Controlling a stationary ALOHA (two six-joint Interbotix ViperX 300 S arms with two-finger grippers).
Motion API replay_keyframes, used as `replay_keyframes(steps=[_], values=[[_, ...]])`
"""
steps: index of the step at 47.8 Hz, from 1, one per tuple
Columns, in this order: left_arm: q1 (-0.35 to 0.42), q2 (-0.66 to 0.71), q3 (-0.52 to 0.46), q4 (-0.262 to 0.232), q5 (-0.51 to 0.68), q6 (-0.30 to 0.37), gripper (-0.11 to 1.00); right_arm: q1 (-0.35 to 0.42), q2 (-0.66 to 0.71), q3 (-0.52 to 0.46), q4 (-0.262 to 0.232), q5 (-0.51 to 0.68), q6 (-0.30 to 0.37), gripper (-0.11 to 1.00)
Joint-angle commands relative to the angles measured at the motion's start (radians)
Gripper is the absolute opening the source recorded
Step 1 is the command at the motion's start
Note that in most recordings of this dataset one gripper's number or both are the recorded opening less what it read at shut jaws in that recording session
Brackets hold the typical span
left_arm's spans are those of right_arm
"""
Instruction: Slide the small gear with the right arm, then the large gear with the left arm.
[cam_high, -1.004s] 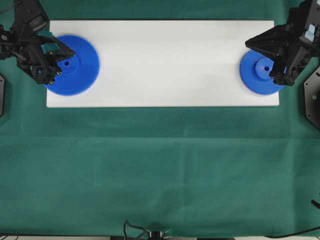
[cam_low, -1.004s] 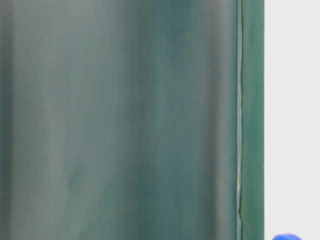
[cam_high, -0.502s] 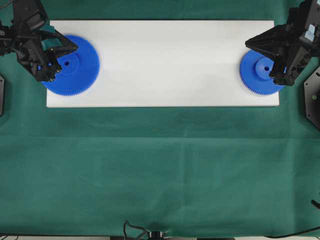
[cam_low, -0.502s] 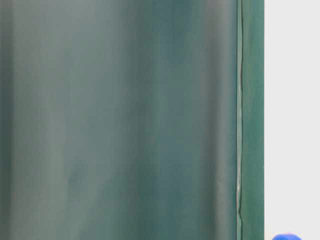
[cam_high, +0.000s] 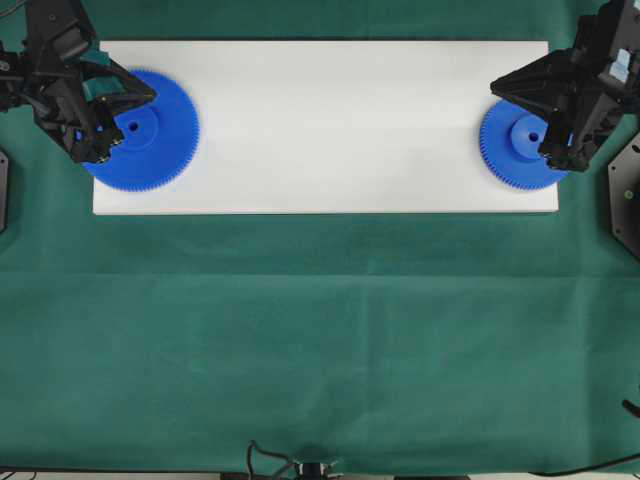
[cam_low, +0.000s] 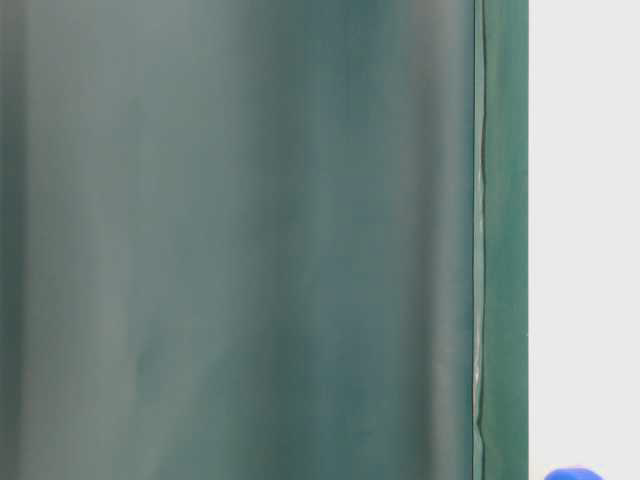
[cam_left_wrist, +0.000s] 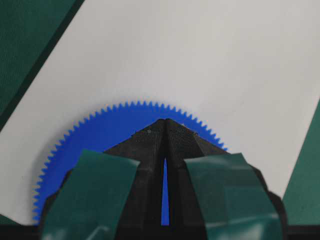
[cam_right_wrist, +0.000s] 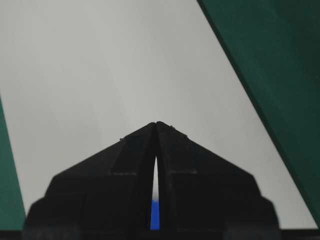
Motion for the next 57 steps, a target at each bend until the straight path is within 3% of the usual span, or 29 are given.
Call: replay_keyframes(steps=[1,57], values=[[-0.003,-0.006,-0.023,0.002,-0.009,0.002,0.00,0.003,0.002,-0.018,0.002,-0.009,0.000,0.53],[-0.011,-0.005,-0.021,0.002,-0.026,0.003,0.00,0.003,0.002,-0.017,0.000,-0.009,0.000,0.53]])
